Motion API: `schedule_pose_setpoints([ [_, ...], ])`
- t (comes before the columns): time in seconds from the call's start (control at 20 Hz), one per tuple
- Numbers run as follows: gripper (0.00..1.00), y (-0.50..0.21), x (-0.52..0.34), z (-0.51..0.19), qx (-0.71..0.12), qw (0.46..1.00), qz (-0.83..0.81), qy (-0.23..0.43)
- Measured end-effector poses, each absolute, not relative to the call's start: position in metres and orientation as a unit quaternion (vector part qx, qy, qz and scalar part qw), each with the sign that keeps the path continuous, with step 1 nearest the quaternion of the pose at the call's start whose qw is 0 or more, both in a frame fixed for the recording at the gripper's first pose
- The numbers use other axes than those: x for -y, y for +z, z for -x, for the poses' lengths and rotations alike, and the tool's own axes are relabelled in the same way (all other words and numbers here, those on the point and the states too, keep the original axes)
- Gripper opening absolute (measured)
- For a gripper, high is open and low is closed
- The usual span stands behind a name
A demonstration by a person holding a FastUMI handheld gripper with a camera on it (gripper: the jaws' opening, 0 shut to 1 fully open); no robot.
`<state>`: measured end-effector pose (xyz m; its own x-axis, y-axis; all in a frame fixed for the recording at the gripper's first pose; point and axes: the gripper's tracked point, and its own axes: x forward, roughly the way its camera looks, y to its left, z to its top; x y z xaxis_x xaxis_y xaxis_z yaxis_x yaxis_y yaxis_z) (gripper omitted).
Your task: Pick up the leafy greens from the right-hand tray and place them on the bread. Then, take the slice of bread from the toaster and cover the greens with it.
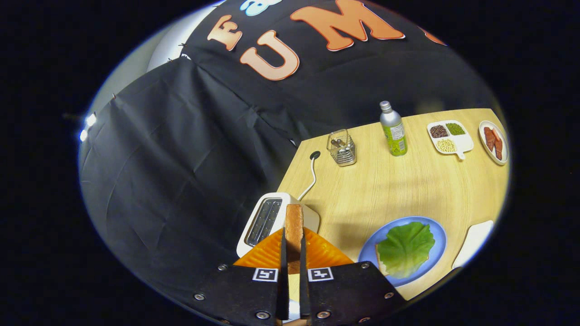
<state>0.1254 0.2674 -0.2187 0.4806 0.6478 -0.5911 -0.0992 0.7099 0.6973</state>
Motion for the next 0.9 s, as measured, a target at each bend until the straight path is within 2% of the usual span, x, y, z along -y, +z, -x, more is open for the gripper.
schedule_pose_setpoints([
  [0.9, 0.09, -0.310, -0.176, -0.090, -0.449, 0.769, -0.406, 0.206],
])
